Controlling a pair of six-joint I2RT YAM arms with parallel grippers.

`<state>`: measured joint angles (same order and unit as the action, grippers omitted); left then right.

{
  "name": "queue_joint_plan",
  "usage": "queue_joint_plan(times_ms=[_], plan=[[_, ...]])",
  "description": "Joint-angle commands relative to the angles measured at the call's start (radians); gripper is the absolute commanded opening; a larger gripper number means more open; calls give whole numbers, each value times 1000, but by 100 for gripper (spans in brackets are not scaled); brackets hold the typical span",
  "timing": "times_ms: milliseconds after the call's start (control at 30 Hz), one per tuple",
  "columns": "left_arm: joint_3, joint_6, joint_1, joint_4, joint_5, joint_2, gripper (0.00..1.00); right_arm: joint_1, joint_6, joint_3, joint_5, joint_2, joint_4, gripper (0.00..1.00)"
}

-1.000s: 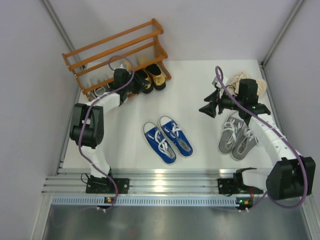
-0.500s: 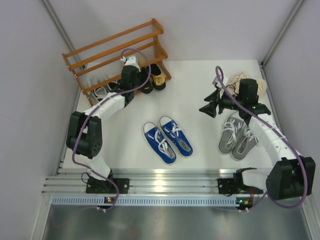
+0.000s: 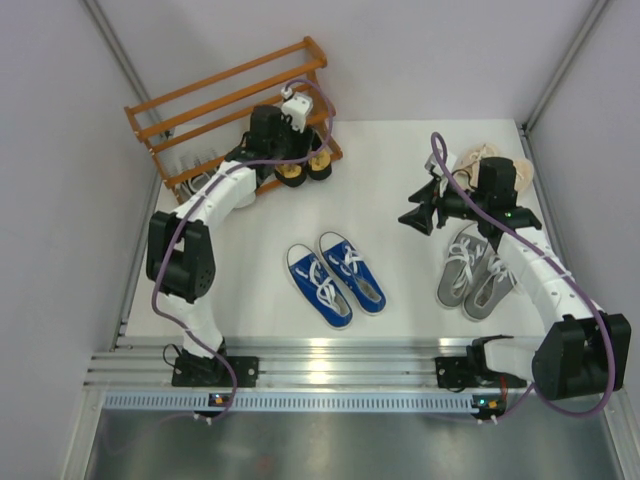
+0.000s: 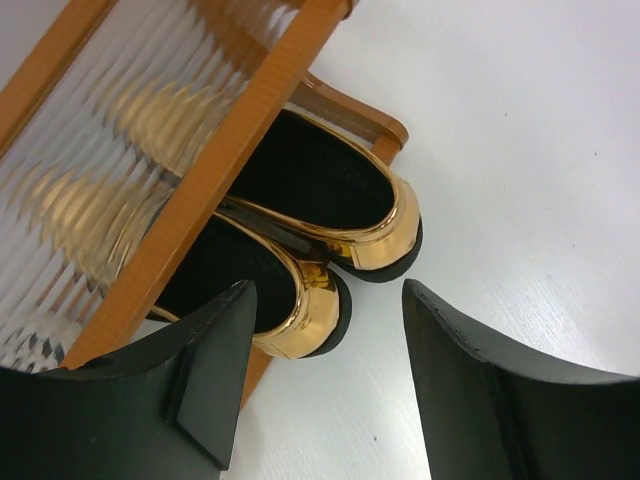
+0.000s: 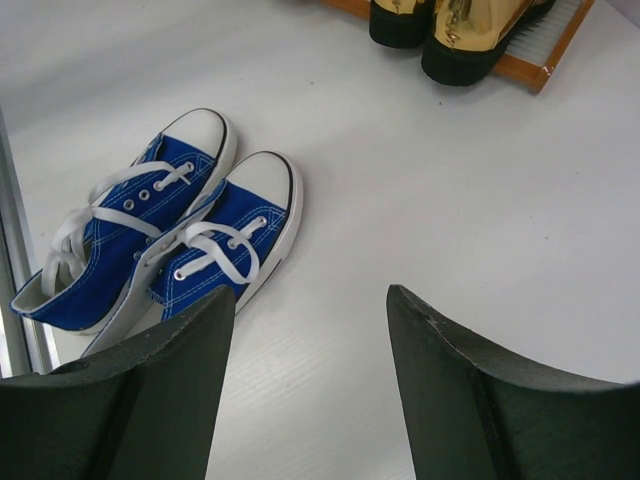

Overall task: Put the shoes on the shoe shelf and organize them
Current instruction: Adjust the shoe at the shoe shelf.

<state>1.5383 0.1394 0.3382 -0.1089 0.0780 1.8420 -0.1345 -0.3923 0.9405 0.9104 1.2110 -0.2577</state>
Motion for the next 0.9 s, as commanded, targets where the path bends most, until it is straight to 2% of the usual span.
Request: queue_joint_plan(times_ms=[0, 567, 867], plan=[[72, 112, -7, -123, 83, 49, 65, 16, -19, 0, 33, -30, 40, 63], [144, 154, -7, -143, 2, 138, 65, 16, -19, -2, 36, -24, 38, 62], [144, 235, -7, -156, -6, 181, 64, 19, -20, -2, 36, -18, 40, 63]])
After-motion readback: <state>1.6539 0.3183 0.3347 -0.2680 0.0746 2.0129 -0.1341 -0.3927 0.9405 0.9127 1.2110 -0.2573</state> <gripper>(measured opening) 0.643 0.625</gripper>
